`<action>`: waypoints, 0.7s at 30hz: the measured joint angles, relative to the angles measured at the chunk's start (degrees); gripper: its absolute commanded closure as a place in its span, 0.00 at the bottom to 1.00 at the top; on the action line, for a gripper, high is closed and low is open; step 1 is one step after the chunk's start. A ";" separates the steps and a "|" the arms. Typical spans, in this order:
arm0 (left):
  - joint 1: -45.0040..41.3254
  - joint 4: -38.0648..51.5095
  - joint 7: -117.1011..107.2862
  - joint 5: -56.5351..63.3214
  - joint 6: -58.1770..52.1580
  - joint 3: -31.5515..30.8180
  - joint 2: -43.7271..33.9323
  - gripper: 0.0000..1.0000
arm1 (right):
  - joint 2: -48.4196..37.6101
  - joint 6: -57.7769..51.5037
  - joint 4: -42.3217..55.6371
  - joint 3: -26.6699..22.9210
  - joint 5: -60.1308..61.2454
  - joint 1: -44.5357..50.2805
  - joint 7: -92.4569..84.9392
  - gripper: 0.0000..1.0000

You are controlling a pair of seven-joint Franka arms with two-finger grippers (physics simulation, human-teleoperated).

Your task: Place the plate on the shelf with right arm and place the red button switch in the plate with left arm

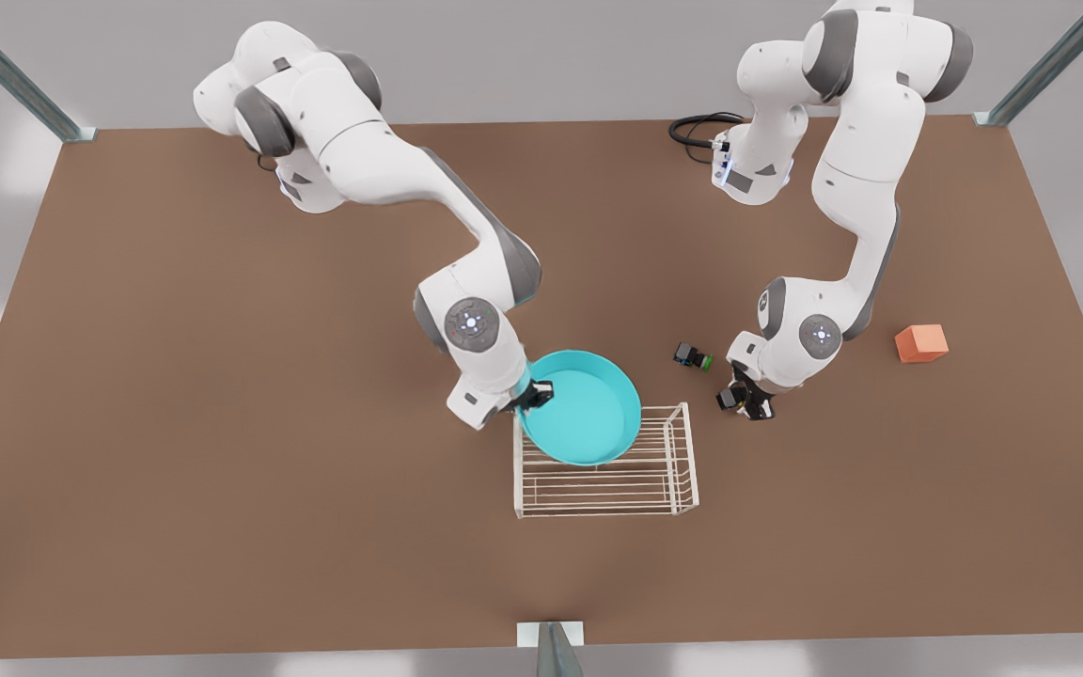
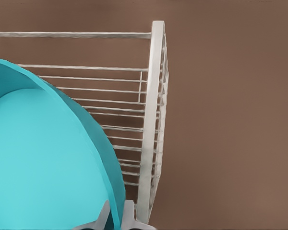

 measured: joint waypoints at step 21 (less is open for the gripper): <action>0.29 0.05 0.36 0.09 -1.47 0.05 -2.59 0.53 | -29.18 -11.17 -4.92 3.51 4.89 -20.97 18.98 0.00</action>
